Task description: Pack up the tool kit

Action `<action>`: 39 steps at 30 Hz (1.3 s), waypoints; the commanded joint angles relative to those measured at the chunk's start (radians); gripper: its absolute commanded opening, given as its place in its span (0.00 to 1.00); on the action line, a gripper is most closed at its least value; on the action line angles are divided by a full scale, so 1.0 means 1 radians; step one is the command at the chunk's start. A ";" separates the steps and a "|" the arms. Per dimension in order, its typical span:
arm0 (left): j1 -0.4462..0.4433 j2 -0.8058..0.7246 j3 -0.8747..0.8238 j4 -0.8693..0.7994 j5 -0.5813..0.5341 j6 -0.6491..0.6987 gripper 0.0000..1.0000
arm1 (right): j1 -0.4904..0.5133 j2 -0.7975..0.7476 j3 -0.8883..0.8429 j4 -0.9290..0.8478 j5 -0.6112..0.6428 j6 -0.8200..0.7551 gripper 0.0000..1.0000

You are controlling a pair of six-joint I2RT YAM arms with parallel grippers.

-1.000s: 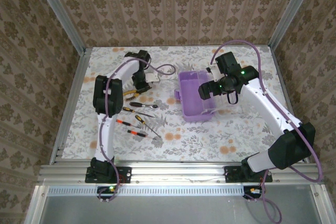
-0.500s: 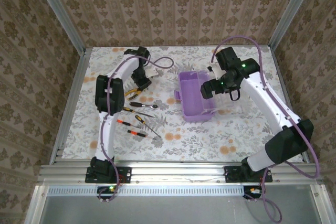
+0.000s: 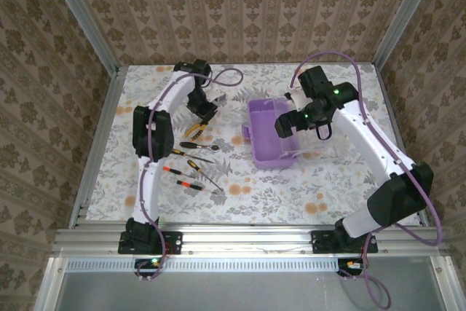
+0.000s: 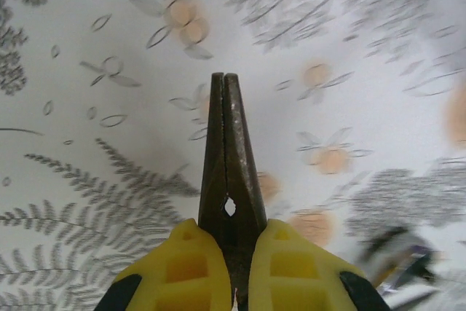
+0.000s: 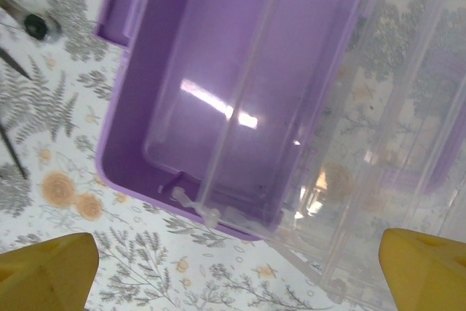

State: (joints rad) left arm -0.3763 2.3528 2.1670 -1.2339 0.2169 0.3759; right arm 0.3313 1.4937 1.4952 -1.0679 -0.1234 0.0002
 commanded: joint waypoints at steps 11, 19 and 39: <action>-0.121 -0.505 -0.307 0.506 0.202 -0.812 0.00 | 0.202 -0.197 -0.191 0.386 -0.109 0.320 1.00; -0.233 -0.642 -0.513 0.761 0.201 -1.023 0.00 | 0.270 -0.165 -0.228 0.590 -0.068 0.430 0.95; -0.310 -0.754 -0.671 0.990 0.260 -1.170 0.00 | 0.288 -0.019 -0.240 0.630 0.175 0.390 0.45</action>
State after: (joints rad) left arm -0.6743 1.6291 1.5009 -0.3012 0.4416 -0.7635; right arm 0.6136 1.4879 1.2644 -0.4709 -0.0208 0.4053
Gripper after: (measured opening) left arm 0.075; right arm 0.469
